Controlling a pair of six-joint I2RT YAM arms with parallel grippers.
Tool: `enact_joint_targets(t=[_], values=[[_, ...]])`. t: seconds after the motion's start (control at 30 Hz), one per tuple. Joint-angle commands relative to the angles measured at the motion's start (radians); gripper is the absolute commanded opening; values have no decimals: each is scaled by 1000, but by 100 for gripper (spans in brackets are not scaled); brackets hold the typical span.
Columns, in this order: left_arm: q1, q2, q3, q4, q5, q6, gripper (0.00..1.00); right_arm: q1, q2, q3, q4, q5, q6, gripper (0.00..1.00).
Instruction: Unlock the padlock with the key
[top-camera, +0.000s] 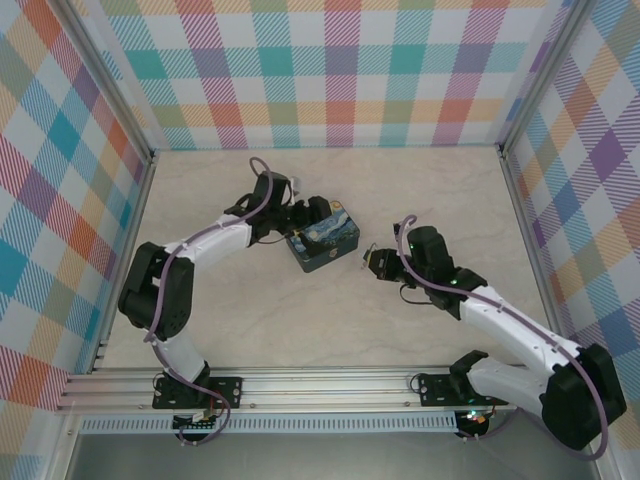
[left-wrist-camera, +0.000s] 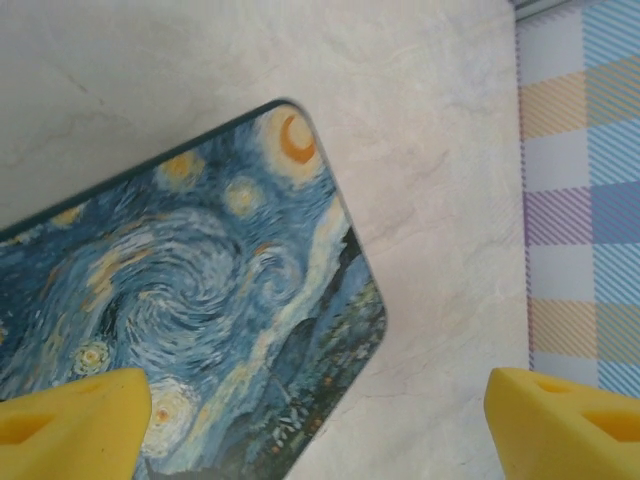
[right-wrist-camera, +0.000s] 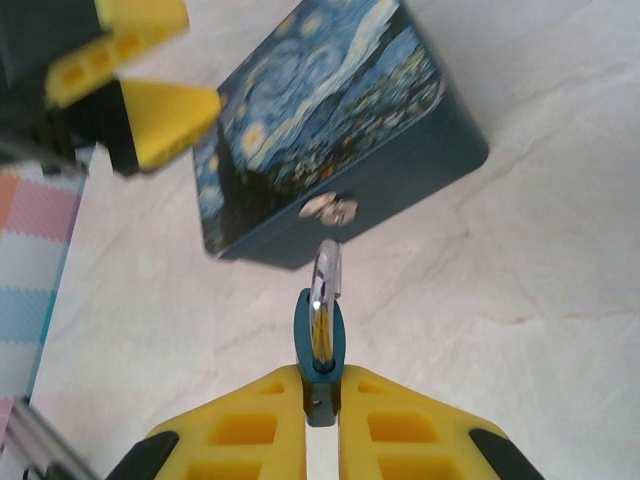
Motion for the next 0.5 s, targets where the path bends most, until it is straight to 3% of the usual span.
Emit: enact_joint_targets(t=[0.0,0.23,0.47], values=[[17,-112,36,-66,-5,46,87,-1,-23,-4,-148,-140,-37,13],[37,-331,-158,-54,-135,74,87,2,23,-126,-31,-257,101,13],[118,-572,-422,-29,-228,21,90,19,197,-99,-37,-317,77,13]])
